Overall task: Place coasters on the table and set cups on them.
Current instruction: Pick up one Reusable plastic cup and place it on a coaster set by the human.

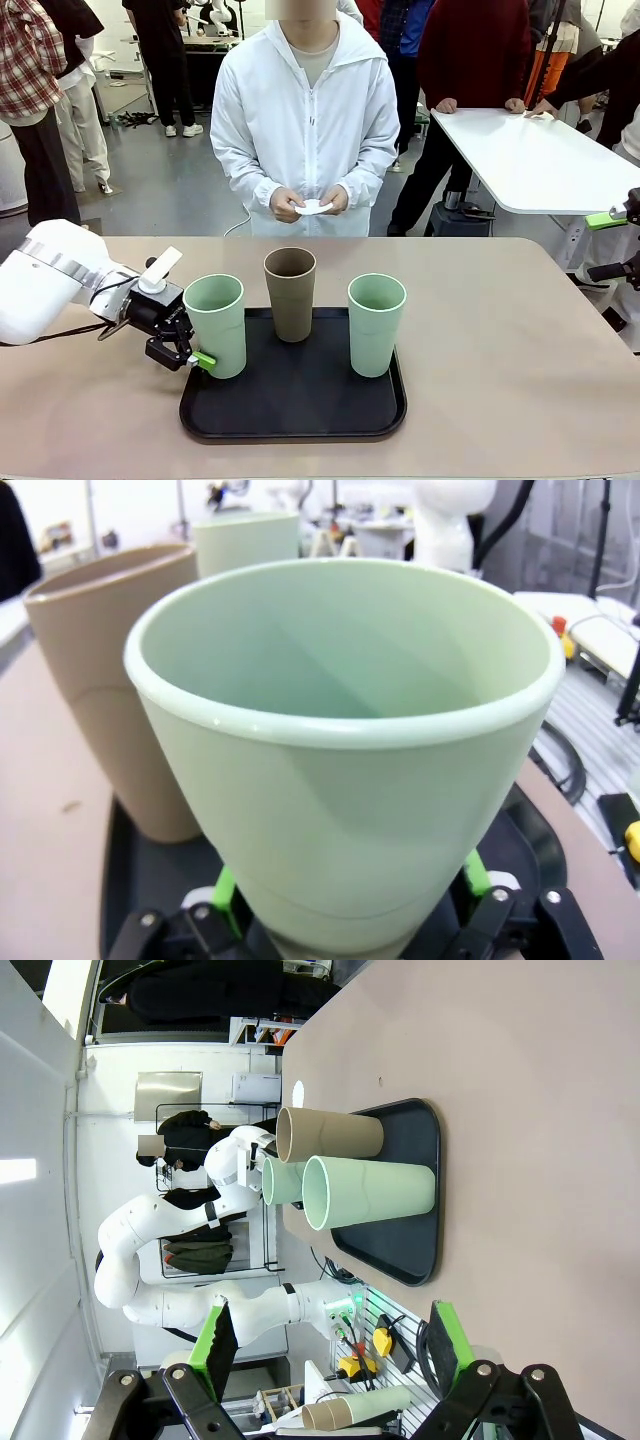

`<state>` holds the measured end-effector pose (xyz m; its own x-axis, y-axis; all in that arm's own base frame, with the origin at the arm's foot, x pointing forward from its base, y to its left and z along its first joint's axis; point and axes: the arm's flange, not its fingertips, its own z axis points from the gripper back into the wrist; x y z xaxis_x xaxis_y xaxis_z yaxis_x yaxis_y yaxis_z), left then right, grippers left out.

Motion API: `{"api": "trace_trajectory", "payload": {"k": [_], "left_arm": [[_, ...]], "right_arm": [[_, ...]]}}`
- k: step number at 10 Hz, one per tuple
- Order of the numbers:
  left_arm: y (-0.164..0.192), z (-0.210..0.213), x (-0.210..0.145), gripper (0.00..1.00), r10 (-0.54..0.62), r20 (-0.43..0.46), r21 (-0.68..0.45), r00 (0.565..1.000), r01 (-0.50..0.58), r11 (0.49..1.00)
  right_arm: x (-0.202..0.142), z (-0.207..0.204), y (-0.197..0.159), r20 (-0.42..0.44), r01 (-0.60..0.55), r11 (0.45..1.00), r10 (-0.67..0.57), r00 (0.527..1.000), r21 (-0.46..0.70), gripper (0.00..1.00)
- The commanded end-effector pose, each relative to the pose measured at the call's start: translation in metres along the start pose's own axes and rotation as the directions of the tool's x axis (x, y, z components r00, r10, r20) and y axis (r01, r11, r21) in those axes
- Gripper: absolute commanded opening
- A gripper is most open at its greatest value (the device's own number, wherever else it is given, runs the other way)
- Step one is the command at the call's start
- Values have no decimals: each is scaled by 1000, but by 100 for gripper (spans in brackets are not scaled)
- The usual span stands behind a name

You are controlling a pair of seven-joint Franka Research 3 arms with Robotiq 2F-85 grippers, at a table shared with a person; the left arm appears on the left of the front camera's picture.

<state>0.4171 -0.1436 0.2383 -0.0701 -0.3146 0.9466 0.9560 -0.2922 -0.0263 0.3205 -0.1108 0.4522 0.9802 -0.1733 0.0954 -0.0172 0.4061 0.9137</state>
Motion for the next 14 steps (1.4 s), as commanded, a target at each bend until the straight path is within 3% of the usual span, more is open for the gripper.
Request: {"api": "trace_trajectory", "payload": {"k": [1, 2, 3, 4, 5, 7, 10, 13, 14], "left_arm": [[3, -1, -1, 41, -36, 23, -5, 999, 36, 999], [4, -1, -1, 0, -23, 13, 0, 1000, 23, 1000], [3, 0, -1, 36, -19, 10, 1, 1000, 19, 1000], [0, 3, 3, 0, -14, 12, -1, 1000, 14, 1000], [-8, 5, 12, 0, -1, 5, 8, 1000, 1, 1000], [-36, 28, 69, 0, 11, 4, 61, 1000, -11, 998], [-44, 67, 135, 0, -23, 44, 174, 999, 15, 985], [-35, 80, 153, 0, -25, 68, 241, 997, 8, 971], [-42, 82, 156, 0, -46, 31, 184, 998, 40, 982]], "right_arm": [[-1, 0, 1, -2, -6, 1000, 6, 1000, 9, 100], [-1, 0, 1, -2, -6, 1000, 6, 1000, 9, 100], [-1, 0, 1, -2, -6, 1000, 6, 1000, 9, 100], [-1, 0, 1, -2, -6, 1000, 6, 1000, 9, 100], [-1, 0, 1, -2, -6, 1000, 6, 1000, 9, 100], [-1, 0, 1, -2, -6, 1000, 6, 1000, 9, 100], [-1, 0, 1, -2, -6, 1000, 6, 1000, 9, 100], [-1, 0, 1, -2, -6, 1000, 6, 1000, 9, 100], [-1, 0, 1, -2, -6, 1000, 6, 1000, 9, 100]]}}
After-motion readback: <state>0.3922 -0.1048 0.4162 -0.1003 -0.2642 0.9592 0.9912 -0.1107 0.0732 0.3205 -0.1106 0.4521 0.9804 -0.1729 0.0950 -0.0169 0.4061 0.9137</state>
